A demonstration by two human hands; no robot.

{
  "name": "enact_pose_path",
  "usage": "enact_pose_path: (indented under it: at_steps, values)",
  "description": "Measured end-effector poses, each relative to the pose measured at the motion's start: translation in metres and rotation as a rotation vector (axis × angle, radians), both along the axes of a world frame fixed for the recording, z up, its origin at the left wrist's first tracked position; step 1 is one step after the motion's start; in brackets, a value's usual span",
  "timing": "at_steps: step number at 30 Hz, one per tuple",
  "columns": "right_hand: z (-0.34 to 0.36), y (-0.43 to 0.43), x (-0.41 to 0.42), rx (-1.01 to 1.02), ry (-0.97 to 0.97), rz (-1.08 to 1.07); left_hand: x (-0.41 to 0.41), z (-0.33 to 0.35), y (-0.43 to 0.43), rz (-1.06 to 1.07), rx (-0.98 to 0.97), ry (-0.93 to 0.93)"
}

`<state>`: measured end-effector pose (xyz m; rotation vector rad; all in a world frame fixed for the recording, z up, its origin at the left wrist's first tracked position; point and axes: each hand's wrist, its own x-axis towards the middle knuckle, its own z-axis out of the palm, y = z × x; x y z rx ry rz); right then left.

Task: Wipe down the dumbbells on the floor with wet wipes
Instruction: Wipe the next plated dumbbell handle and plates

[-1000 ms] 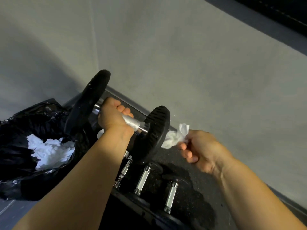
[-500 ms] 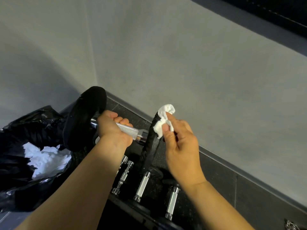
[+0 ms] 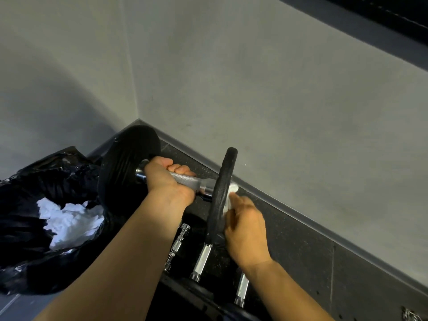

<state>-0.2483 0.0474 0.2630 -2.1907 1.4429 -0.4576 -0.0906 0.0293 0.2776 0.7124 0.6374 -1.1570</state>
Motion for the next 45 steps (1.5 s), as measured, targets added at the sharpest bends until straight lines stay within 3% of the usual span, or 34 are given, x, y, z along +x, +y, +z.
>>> enact_pose_path:
  at_steps: [3, 9, 13, 17, 22, 28, 34, 40, 45]
  values:
    - [-0.001, 0.027, -0.002, 0.016, -0.078, 0.022, 0.009, -0.003, 0.001, 0.020, 0.001, 0.007]
    - [0.025, 0.053, 0.014, -0.233, -0.343, 0.174, 0.016, 0.001, 0.006, 0.105, 0.041, 0.072]
    - [0.044, 0.028, 0.027, -0.432, -0.259, 0.250, 0.015, 0.004, 0.008, 0.049, 0.037, 0.050]
    - [0.049, -0.011, 0.036, -0.471, -0.083, 0.167, 0.013, -0.001, 0.005, 0.020, 0.056, 0.094]
    - [0.034, -0.039, 0.028, -0.221, 0.149, 0.032, 0.007, -0.003, 0.001, 0.033, 0.007, 0.128]
    - [0.002, -0.005, 0.007, -0.019, 0.101, 0.056, 0.010, -0.006, 0.002, 0.077, -0.008, 0.118]
    - [0.005, 0.032, 0.002, 0.013, -0.053, 0.115, 0.014, -0.006, 0.003, 0.093, 0.008, 0.103]
    - [0.028, 0.048, 0.011, -0.215, -0.270, 0.204, 0.014, -0.002, 0.003, 0.082, 0.002, 0.098]
    - [0.046, 0.023, 0.022, -0.430, -0.228, 0.245, 0.011, 0.000, 0.001, 0.010, 0.057, 0.120]
